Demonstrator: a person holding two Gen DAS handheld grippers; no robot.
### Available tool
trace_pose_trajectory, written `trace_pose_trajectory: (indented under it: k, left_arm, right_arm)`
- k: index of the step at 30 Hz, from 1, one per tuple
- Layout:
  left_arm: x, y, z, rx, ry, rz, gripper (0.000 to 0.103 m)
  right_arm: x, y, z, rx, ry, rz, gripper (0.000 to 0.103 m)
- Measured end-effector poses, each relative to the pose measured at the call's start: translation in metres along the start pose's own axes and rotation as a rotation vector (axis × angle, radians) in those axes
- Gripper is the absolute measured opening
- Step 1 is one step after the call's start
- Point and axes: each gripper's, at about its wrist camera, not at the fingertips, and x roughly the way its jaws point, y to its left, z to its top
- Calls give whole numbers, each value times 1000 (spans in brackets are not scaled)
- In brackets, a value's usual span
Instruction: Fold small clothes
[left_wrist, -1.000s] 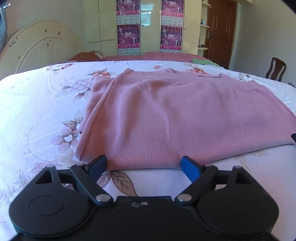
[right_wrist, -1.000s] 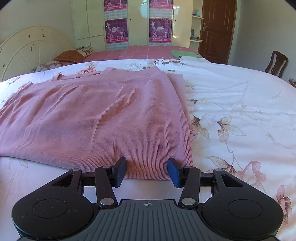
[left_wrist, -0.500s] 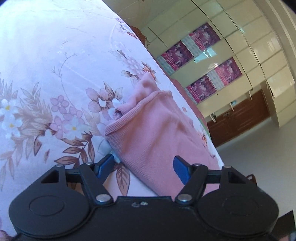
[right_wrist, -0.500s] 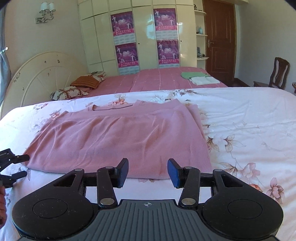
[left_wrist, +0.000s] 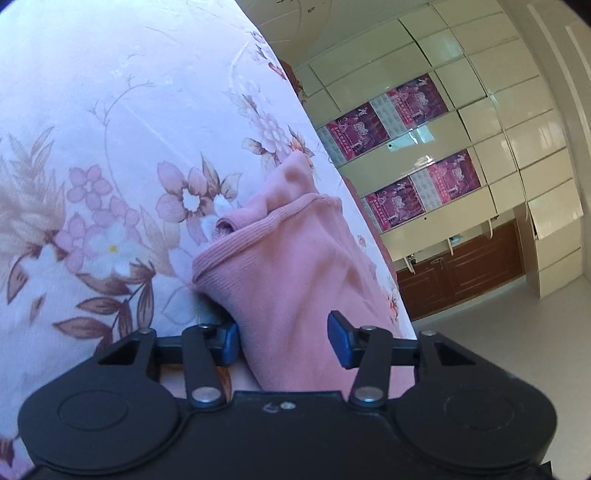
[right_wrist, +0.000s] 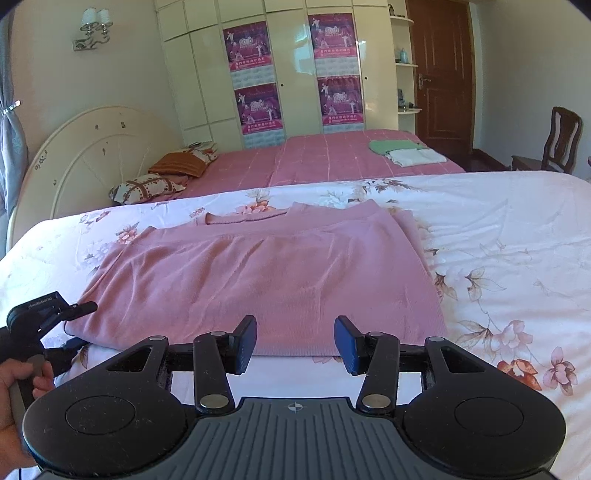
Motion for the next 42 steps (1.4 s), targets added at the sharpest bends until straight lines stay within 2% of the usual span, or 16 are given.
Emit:
trace_pose_trajectory:
  k: [2,3,4,5,7,9,14,21,24,25,29,34,38,42]
  left_arm:
    - [14,0,14,-52,5,-6,46]
    - [21,-1,20,-61,9,1,40]
    - [28,-1,23,-54,19,16,25]
    - [36,1,27,-41,39,37,16]
    - [41,8,30,-44,52,-1,11]
    - [36,5,32,-2,59,-5,10]
    - [11,6,24,3,-20,-86,10]
    - [19,17,18,-36,-17,-32,15]
    - [22,13,22,-24,-13,-1,15]
    - [23,11,22,-11,-13,10,12]
    - [16,-10,22,93,-8,57,10]
    - [3,-85,15,330,-21,27,10]
    - [8,-159,-15,566,12,19,10]
    - [28,-216,-74,772,77,-6,10]
  right_arm:
    - [9,4,3,19,21,11,46]
    - [15,7,6,17,29,22,26]
    - [22,10,9,13,37,29,11]
    - [30,13,11,12,39,28,9]
    - [48,20,18,9,41,39,8]
    - [70,26,25,4,58,46,8]
    - [119,43,40,-46,74,78,8]
    - [173,51,44,-80,118,147,8]
    - [193,51,35,-108,187,181,8]
    - [195,52,30,-130,180,177,8]
    - [197,48,26,-140,144,195,8]
    - [202,35,29,-88,147,247,4]
    - [196,14,37,-2,151,305,4]
    - [164,-43,50,161,46,292,4]
